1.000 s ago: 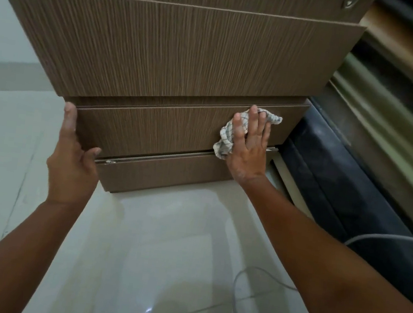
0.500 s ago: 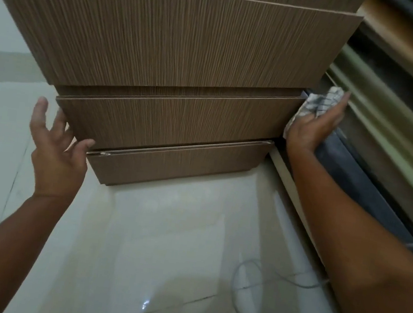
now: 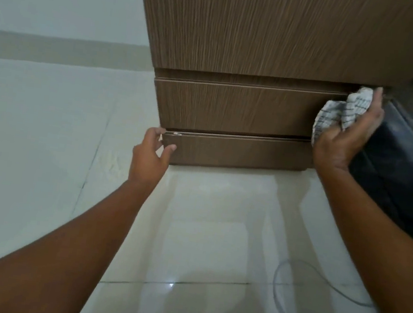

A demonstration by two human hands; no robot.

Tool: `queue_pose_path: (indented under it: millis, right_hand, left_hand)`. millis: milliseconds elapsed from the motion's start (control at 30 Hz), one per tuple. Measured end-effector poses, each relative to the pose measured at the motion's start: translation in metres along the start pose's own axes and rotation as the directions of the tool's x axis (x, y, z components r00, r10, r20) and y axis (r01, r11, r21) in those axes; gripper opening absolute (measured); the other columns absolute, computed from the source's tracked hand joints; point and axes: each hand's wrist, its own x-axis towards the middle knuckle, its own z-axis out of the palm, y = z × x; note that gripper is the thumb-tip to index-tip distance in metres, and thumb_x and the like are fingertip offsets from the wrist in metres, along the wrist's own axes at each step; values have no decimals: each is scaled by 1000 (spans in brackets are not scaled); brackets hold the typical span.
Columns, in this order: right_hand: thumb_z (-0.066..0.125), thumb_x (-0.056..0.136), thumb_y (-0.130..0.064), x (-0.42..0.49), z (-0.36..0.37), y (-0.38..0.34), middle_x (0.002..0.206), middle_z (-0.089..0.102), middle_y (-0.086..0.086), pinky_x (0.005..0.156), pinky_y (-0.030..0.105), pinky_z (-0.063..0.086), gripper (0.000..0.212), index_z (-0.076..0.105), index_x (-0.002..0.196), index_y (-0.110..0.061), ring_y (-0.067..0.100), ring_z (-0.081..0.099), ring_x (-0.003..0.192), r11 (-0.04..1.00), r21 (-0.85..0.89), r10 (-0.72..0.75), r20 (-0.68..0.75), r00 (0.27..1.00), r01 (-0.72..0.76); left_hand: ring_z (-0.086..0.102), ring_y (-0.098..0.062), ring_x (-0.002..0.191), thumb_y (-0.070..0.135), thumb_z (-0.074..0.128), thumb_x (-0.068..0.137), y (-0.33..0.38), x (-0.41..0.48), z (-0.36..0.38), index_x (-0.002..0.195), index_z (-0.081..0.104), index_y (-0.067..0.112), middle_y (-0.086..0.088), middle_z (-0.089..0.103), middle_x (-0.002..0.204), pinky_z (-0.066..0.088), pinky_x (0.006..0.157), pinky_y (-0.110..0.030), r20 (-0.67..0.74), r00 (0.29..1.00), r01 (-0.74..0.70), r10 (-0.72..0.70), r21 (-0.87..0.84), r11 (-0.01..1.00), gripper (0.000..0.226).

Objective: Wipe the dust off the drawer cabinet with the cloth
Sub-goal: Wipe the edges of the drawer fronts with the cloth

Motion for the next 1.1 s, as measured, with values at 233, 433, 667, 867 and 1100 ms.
queue_pose_path:
  millis: [233,433,667,867,1100]
  right_hand:
    - [38,75,1,-26,27,-12,140,41,24,116,19,34,78,32,152,-8,18,46,130,994,75,-93,154,984,82]
    - [40,75,-7,-45,51,-19,141,40,16,116,40,41,81,29,154,-23,25,45,130,990,109,-121,299,947,92]
    - [47,81,5,-91,75,-54,141,40,25,110,49,45,76,29,154,-10,32,47,128,960,180,-278,520,808,214]
    - [57,83,-1,-147,99,-85,145,43,23,113,50,41,72,38,151,-8,39,46,132,938,146,-313,745,589,314]
    - [66,92,-32,-181,137,-75,143,52,9,110,42,32,61,46,148,-17,29,47,131,835,-38,-248,864,437,549]
  left_hand:
    - [69,-16,111,10,65,95,3,2,-3,128,60,9,-5,73,115,42,83,4,0,1000,18,-19,86,996,34]
    - [66,-7,85,9,67,93,12,6,-13,113,65,7,6,70,93,36,69,8,-2,1000,8,-8,137,991,20]
    - [66,11,75,10,69,93,6,-13,-17,104,65,11,6,74,88,40,70,5,-12,999,33,-31,144,989,12]
    - [63,1,73,-4,62,91,15,-20,-15,105,75,4,-1,75,89,36,71,9,-23,1000,-5,10,207,978,20]
    - [35,-5,46,-13,50,83,12,-17,-15,68,63,-3,7,43,50,37,50,-6,2,999,40,-44,368,929,22]
